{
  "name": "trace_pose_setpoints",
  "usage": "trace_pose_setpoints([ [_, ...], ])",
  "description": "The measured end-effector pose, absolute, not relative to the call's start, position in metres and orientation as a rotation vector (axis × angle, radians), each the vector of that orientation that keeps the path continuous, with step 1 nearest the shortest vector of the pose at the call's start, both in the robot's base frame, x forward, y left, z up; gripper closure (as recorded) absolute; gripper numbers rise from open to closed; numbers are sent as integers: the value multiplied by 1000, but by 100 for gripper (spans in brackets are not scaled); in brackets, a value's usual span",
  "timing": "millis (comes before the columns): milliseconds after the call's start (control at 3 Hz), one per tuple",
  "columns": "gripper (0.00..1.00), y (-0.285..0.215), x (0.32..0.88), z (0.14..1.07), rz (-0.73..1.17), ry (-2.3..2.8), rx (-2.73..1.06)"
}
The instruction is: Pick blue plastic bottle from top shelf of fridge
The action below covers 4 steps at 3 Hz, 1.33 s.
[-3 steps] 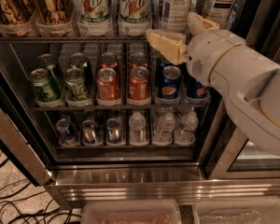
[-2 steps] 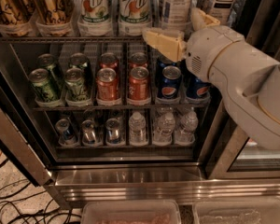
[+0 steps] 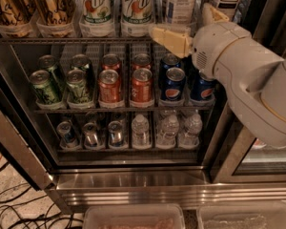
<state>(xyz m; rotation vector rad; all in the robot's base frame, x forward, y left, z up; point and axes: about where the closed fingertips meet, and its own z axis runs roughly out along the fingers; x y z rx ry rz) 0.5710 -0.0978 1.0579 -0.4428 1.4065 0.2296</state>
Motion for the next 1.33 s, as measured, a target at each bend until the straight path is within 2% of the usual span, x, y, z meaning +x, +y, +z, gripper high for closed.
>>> trace_pose_setpoints([
  [1333,20,-99,617,1061,269,1406,-366],
])
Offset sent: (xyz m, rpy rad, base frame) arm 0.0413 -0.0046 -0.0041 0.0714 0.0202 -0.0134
